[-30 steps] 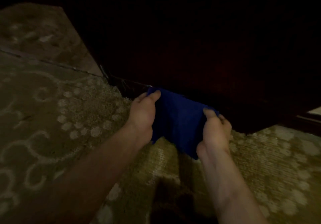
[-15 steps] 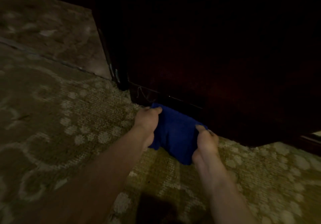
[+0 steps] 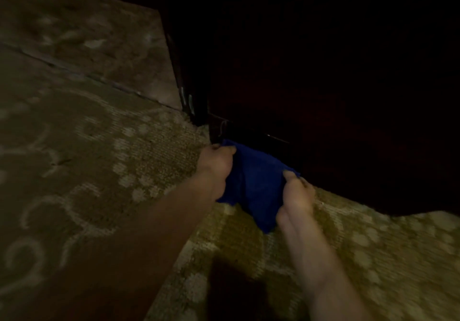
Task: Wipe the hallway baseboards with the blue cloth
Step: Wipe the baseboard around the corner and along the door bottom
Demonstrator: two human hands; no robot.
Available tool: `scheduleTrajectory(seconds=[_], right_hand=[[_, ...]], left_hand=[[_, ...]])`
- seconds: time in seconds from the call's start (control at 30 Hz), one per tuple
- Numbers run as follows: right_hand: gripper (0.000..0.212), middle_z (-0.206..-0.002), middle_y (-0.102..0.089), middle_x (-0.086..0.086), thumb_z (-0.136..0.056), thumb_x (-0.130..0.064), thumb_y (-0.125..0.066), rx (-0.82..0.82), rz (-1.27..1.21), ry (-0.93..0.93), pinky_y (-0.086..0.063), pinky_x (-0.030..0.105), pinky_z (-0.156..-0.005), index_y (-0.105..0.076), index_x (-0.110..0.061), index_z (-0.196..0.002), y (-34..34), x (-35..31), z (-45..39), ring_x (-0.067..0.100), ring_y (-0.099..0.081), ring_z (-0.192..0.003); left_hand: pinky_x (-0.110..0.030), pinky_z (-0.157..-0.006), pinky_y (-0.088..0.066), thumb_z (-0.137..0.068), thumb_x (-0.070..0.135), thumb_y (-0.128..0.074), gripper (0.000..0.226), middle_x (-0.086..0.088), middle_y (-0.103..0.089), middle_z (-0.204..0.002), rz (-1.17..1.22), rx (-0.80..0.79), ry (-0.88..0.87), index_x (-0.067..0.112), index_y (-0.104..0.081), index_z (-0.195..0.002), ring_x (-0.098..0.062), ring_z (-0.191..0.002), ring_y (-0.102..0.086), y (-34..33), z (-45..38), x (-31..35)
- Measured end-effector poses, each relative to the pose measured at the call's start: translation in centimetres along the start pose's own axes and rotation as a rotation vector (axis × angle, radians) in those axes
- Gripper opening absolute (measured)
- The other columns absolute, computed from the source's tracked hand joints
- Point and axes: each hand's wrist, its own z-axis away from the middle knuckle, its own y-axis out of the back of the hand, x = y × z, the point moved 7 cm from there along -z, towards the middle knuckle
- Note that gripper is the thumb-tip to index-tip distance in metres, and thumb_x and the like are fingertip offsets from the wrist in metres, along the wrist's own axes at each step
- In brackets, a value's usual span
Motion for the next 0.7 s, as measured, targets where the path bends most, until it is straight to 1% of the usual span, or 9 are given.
scheduleTrajectory(seconds=[0.07, 0.2, 0.27, 0.33, 0.4, 0.47, 0.53, 0.63, 0.7], right_hand=[[0.007, -0.112, -0.066, 0.009, -0.097, -0.012, -0.058, -0.016, -0.006, -0.003, -0.053, 0.038, -0.087, -0.059, -0.018, -0.093, -0.5, -0.6, 0.6, 0.02, -0.063, -0.09], [0.006, -0.083, -0.075, -0.005, -0.094, -0.016, -0.063, -0.202, -0.12, 0.187, -0.06, 0.031, -0.07, -0.066, -0.016, -0.089, -2.7, -4.9, 3.6, 0.013, -0.071, -0.08], [0.007, -0.083, -0.074, -0.002, -0.093, -0.017, -0.065, -0.213, -0.089, 0.234, -0.059, 0.034, -0.075, -0.064, -0.014, -0.087, -3.5, -5.1, 4.1, 0.016, -0.071, -0.082], [0.009, -0.091, -0.073, 0.002, -0.093, -0.016, -0.064, -0.15, -0.036, 0.181, -0.058, 0.038, -0.079, -0.062, -0.012, -0.085, -3.8, -3.2, 2.9, 0.02, -0.07, -0.088], [0.009, -0.103, -0.073, 0.009, -0.096, -0.012, -0.06, -0.08, -0.027, 0.052, -0.057, 0.037, -0.08, -0.063, -0.013, -0.087, -3.6, -0.6, 1.3, 0.023, -0.069, -0.09], [0.007, -0.111, -0.069, 0.014, -0.097, -0.009, -0.057, -0.056, -0.009, -0.036, -0.056, 0.034, -0.075, -0.063, -0.011, -0.095, -3.5, 1.0, 0.5, 0.024, -0.066, -0.089], [0.006, -0.111, -0.069, 0.013, -0.097, -0.01, -0.057, -0.055, -0.015, -0.025, -0.055, 0.033, -0.075, -0.063, -0.011, -0.096, -3.3, 0.6, 0.7, 0.023, -0.066, -0.091], [0.008, -0.102, -0.074, 0.008, -0.095, -0.016, -0.062, -0.138, -0.071, 0.157, -0.057, 0.041, -0.086, -0.065, -0.012, -0.09, -3.6, -3.2, 2.9, 0.024, -0.07, -0.095], [0.008, -0.1, -0.074, 0.011, -0.094, -0.018, -0.063, -0.179, -0.105, 0.226, -0.057, 0.047, -0.089, -0.067, -0.011, -0.093, -4.1, -4.7, 4.2, 0.028, -0.07, -0.096]], left_hand=[[-0.04, -0.099, -0.05, -0.095, 0.027, -0.062, 0.047, -0.006, -0.062, -0.13, 0.063, -0.018, -0.079, 0.021, -0.051, -0.14, -0.026, -0.113, -0.061, 0.4, 0.5, 1.0], [-0.041, -0.089, -0.056, -0.092, 0.028, -0.065, 0.033, 0.0, -0.072, -0.114, 0.266, -0.102, -0.258, 0.026, -0.063, -0.124, -0.021, -0.103, -0.069, 1.2, 1.8, 4.8], [-0.039, -0.087, -0.057, -0.096, 0.025, -0.06, 0.017, 0.0, -0.074, -0.108, 0.241, -0.107, -0.312, 0.027, -0.069, -0.11, -0.02, -0.101, -0.071, 1.3, 2.1, 5.2], [-0.041, -0.091, -0.056, -0.099, 0.025, -0.057, 0.014, -0.001, -0.075, -0.107, 0.188, -0.063, -0.302, 0.027, -0.071, -0.103, -0.021, -0.102, -0.07, 1.5, 1.7, 4.2], [-0.042, -0.096, -0.054, -0.099, 0.025, -0.057, 0.022, -0.005, -0.07, -0.118, 0.143, -0.038, -0.204, 0.024, -0.067, -0.118, -0.024, -0.106, -0.067, 1.8, 0.8, 2.6], [-0.036, -0.098, -0.049, -0.098, 0.025, -0.059, 0.042, -0.007, -0.06, -0.135, 0.133, -0.044, -0.075, 0.022, -0.053, -0.14, -0.021, -0.11, -0.06, 1.9, 0.7, 1.8], [-0.032, -0.095, -0.047, -0.097, 0.026, -0.06, 0.048, -0.004, -0.057, -0.137, 0.146, -0.046, -0.059, 0.022, -0.048, -0.144, -0.018, -0.107, -0.057, 2.0, 0.5, 1.9], [-0.029, -0.077, -0.059, -0.096, 0.027, -0.06, 0.022, 0.003, -0.075, -0.106, 0.214, -0.138, -0.176, 0.027, -0.067, -0.117, -0.014, -0.095, -0.071, 0.9, 1.1, 3.5], [-0.024, -0.065, -0.059, -0.096, 0.028, -0.059, 0.011, 0.007, -0.076, -0.09, 0.236, -0.129, -0.254, 0.03, -0.069, -0.1, -0.01, -0.083, -0.072, 0.7, 1.5, 4.3]])
